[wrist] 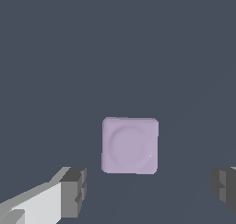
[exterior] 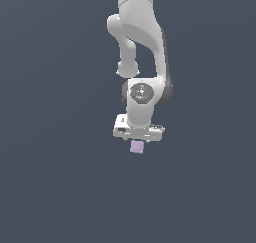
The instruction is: Pick up the object and move it to a goal position.
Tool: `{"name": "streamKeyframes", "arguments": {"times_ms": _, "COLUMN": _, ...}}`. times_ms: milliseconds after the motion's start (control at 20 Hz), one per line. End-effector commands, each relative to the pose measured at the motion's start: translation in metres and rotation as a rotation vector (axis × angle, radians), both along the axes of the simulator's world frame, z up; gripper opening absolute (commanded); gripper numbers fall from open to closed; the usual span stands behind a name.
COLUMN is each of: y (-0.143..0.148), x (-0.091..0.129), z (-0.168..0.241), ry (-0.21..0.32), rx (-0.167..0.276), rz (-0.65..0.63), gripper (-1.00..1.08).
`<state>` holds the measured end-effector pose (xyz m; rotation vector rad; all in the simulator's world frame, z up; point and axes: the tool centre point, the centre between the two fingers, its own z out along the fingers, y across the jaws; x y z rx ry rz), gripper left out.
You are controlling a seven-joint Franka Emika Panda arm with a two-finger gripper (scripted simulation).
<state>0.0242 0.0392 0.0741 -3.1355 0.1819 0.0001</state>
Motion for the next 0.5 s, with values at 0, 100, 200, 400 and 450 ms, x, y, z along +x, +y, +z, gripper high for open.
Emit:
{"name": "streamKeyframes", "arguments": {"times_ms": 0, "y": 0.0036, "x": 0.0014, "z": -0.0097, "ry": -0.001, "rx": -0.001, "rz": -0.015, "gripper": 1.0}}
{"name": "streamKeyframes", "arguments": {"times_ms": 100, "y": 0.0053, "x": 0.0017, "z": -0.0145, "ry": 0.0, "rx": -0.001, "rz": -0.022, "gripper": 1.0}}
{"name": "streamKeyframes", "arguments": {"times_ms": 200, "y": 0.0062, "x": 0.0018, "z": -0.0168, "ry": 0.0, "rx": -0.001, "rz": -0.025, "gripper": 1.0}}
{"name": "streamKeyframes", "arguments": {"times_ms": 400, "y": 0.006, "x": 0.0012, "z": -0.0174, "ry": 0.001, "rx": -0.001, "rz": -0.022, "gripper": 1.0}}
{"name": "streamKeyframes", "arguments": {"times_ms": 450, "y": 0.0061, "x": 0.0012, "z": -0.0192, "ry": 0.001, "rx": -0.001, "rz": -0.022, "gripper": 1.0}}
